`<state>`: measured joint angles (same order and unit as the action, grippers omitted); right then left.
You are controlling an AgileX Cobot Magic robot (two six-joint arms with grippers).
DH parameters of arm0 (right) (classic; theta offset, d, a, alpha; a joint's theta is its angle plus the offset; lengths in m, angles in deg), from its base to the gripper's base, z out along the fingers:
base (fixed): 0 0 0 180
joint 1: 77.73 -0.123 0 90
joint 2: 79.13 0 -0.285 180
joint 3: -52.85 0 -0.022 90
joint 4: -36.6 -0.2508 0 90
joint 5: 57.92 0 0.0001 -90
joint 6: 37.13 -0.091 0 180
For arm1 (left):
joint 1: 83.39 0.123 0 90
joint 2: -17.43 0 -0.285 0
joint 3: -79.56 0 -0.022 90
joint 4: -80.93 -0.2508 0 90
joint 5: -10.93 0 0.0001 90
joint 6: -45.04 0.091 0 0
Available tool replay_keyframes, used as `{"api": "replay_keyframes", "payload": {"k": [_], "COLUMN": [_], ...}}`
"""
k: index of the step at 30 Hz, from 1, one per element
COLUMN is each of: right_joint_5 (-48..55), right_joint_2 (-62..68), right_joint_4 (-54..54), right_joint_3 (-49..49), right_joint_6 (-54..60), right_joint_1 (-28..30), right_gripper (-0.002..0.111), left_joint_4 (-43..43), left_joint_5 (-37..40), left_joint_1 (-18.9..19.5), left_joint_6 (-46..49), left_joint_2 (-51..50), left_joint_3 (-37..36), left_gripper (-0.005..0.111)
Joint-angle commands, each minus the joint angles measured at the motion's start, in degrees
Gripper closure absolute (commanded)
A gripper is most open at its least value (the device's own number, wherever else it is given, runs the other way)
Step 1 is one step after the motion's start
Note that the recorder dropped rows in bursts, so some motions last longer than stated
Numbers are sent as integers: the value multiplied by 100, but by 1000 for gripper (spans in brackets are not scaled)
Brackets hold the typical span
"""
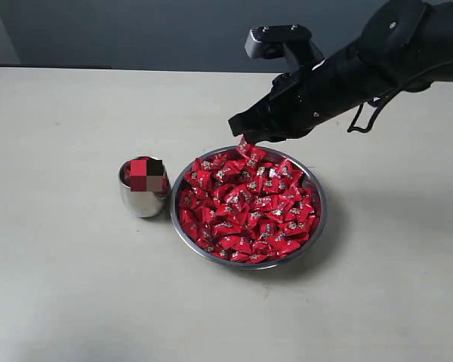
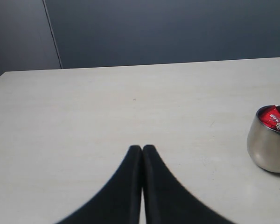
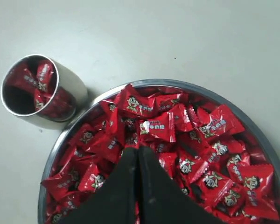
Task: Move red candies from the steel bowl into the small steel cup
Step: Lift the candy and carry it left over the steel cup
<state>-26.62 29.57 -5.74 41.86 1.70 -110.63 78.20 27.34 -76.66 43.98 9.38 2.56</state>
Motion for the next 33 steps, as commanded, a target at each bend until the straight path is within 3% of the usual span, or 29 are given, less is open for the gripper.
{"api": "replay_keyframes", "payload": {"k": [1,8,25,33], "right_joint_5": [-70,-213,715,842], "right_joint_2": [-33,64,1571,1978], "right_joint_4": [-489,-614,-772,-734], "right_joint_3": [33,136,2167,2514], "right_joint_6": [460,667,347,185], "right_joint_1": [-8,-276,-984,-1240], "right_gripper": [109,109,109,109], "left_joint_4": [12,12,12,12], "left_joint_5": [-9,-9,-9,-9], "left_joint_1": [3,3,3,3], "left_joint_6": [-7,-7,-7,-7], "left_joint_2": [26,26,26,26], "left_joint_3": [-22,-22,-22,-22], "left_gripper": [106,106,106,106]}}
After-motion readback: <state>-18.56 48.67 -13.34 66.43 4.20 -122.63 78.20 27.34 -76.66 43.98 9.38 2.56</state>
